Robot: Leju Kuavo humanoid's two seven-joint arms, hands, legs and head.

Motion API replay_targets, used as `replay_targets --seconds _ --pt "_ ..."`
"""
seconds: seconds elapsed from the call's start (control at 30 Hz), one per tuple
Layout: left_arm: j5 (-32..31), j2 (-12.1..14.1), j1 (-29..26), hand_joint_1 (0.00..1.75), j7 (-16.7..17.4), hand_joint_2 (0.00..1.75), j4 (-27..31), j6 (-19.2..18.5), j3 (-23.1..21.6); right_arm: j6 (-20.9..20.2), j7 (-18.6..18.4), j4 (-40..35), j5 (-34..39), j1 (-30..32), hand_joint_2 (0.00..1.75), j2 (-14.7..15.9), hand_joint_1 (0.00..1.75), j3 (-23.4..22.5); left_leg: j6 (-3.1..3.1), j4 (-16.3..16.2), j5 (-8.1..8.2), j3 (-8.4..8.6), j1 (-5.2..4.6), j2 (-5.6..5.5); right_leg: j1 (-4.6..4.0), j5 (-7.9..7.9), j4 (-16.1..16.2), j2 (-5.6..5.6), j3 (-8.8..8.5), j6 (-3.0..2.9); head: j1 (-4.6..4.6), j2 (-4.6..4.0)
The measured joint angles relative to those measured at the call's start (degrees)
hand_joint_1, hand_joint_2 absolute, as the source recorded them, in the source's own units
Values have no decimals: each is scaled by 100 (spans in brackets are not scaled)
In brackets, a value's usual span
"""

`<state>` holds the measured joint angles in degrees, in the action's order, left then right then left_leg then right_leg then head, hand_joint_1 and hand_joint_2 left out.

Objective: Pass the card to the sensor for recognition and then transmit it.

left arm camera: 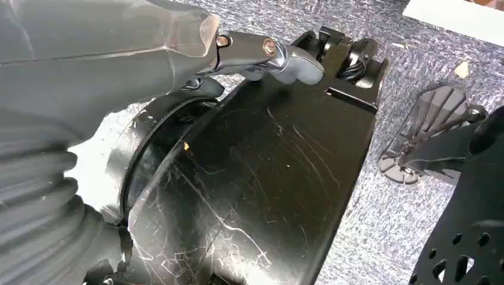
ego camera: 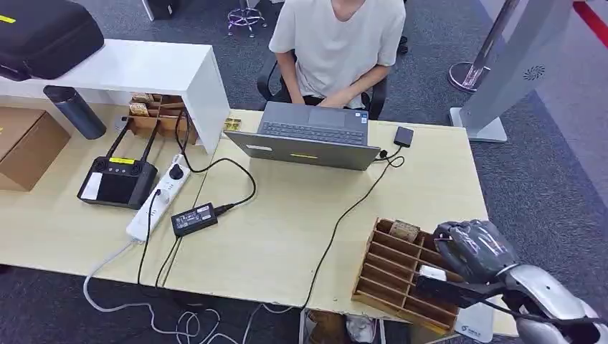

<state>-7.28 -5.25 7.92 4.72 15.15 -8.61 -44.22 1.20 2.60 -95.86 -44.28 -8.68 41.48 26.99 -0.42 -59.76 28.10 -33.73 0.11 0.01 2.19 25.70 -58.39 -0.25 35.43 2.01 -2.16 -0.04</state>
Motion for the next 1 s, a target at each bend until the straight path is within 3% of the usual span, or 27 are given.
replay_targets --seconds 0.3,0.5,0.73,0.8,1.0 --pt "0 0 5 0 -2 175 0 83 0 120 161 -39 -164 -69 175 -24 175 -35 0 1 0 -4 1 1 0 -1 -3 2 -1 -1 0 0" --pt "0 -2 54 0 -26 175 0 -105 -20 168 472 134 -380 -1341 175 -271 175 147 -6 2 -6 1 1 29 2 -13 -6 28 2 -10 0 0" --pt "0 -4 70 0 -39 175 0 -136 -35 206 518 217 -404 -1635 175 -350 175 204 -5 1 -10 4 1 29 1 -14 -6 29 1 -10 -2 0" --pt "-2 -4 147 0 -122 175 0 -308 -153 594 667 932 -577 -3172 175 -976 175 570 -16 1 -22 3 1 12 -4 -21 -14 18 -1 -14 0 0" --pt "-205 -7 195 0 -170 175 13 -419 -203 798 678 1586 -732 -4158 175 -1591 175 964 -17 1 -23 5 4 6 -10 -18 -16 14 3 -16 0 0"
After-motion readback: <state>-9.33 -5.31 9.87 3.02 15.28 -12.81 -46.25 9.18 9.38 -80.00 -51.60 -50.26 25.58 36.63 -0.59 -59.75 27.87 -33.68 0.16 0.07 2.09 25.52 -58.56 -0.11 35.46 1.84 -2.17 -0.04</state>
